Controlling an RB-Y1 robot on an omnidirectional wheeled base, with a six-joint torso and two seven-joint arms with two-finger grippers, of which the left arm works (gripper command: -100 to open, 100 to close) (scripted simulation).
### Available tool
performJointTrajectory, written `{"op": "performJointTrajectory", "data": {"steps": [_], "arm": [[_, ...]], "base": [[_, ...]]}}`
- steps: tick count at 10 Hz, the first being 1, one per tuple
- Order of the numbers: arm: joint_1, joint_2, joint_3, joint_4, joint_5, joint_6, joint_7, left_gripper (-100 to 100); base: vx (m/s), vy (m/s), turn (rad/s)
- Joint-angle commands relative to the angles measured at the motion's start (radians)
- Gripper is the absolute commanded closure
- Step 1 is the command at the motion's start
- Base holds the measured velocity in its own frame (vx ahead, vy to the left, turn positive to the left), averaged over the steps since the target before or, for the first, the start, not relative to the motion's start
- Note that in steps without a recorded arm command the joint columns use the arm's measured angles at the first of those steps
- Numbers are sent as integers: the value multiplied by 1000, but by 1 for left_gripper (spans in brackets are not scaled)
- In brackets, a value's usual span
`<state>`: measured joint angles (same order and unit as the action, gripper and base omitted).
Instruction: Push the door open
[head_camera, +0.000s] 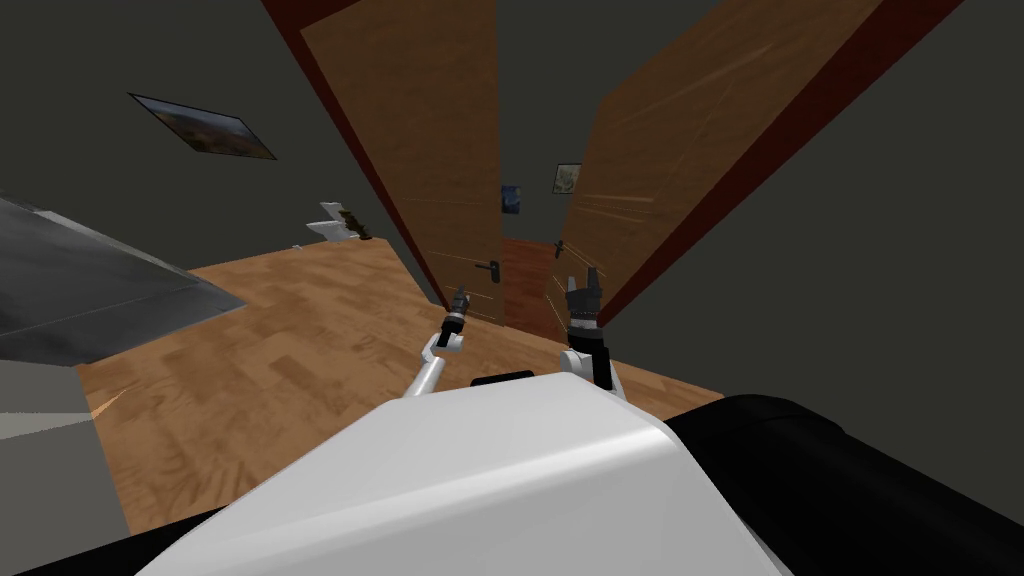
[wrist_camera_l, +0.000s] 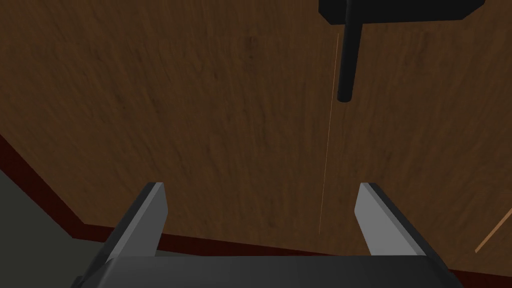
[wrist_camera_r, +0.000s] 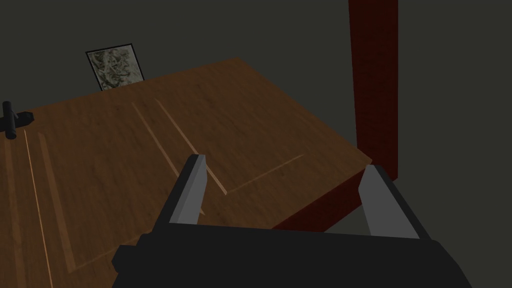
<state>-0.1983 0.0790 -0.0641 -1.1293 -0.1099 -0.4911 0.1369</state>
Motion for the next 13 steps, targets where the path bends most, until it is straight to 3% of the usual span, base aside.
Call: {"op": "performJointTrajectory", "data": {"steps": [1, 9, 11, 13], "arm": [[-28, -10, -6, 45, -1, 9, -2, -100], [-136, -45, -22, 218, 1, 29, 0, -100], [-146, -49, -24, 233, 1, 30, 0, -100], [-174, -61, -28, 277, 1, 36, 0, -100]], "base": [[103, 84, -83], [92, 87, -66], [87, 68, -44], [76, 61, -50]]}}
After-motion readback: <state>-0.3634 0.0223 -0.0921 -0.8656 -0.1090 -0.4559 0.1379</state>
